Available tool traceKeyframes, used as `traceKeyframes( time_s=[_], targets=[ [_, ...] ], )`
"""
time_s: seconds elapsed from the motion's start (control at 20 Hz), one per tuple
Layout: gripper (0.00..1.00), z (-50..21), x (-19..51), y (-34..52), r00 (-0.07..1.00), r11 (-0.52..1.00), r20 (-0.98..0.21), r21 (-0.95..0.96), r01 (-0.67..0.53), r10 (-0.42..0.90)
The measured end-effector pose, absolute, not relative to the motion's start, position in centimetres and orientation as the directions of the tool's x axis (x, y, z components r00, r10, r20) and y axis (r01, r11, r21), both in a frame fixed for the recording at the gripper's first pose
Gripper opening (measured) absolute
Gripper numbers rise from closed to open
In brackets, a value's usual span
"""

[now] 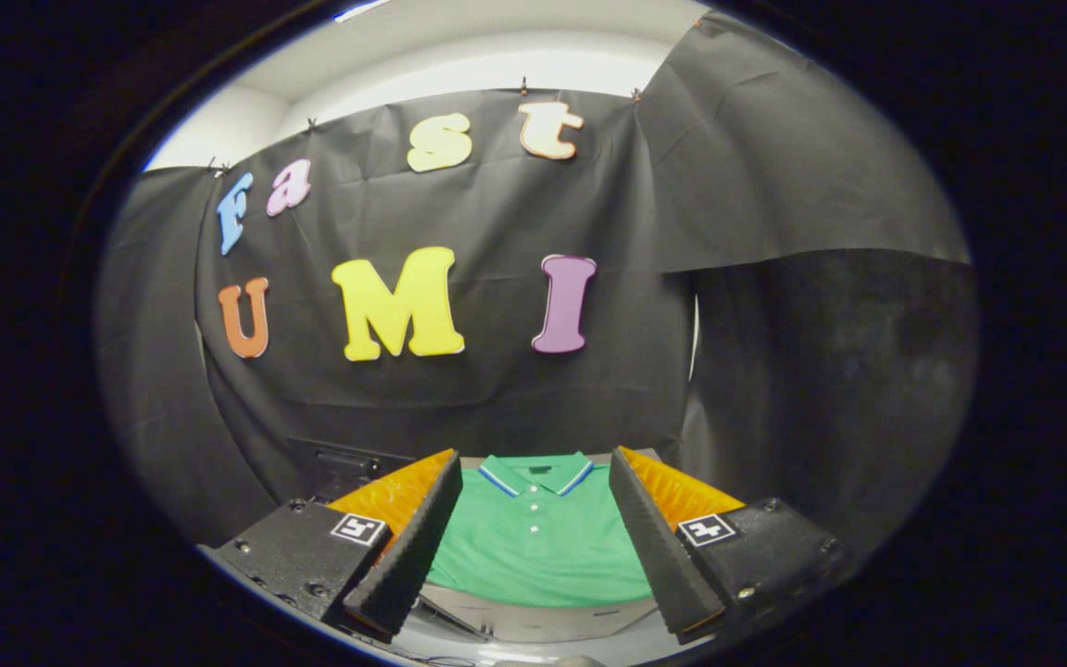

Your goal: Put the clothes into the washing machine and then close the washing machine lid.

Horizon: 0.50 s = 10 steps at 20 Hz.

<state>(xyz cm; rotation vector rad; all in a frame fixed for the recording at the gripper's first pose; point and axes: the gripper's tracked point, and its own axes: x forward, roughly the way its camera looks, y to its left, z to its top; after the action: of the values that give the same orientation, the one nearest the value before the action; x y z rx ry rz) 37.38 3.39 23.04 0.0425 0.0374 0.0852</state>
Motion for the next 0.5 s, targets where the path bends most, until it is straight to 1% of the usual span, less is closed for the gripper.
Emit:
traceKeyframes(
  time_s=[0.25, 0.5],
  targets=[
    [1.0, 20.4, 44.9, 4.5, 0.982, 0.996, -0.171, 0.046, -0.079, 0.085],
    [1.0, 14.3, 50.2, 4.7, 0.939, 0.997, -0.338, -0.019, -0.079, 0.068]
  ],
)
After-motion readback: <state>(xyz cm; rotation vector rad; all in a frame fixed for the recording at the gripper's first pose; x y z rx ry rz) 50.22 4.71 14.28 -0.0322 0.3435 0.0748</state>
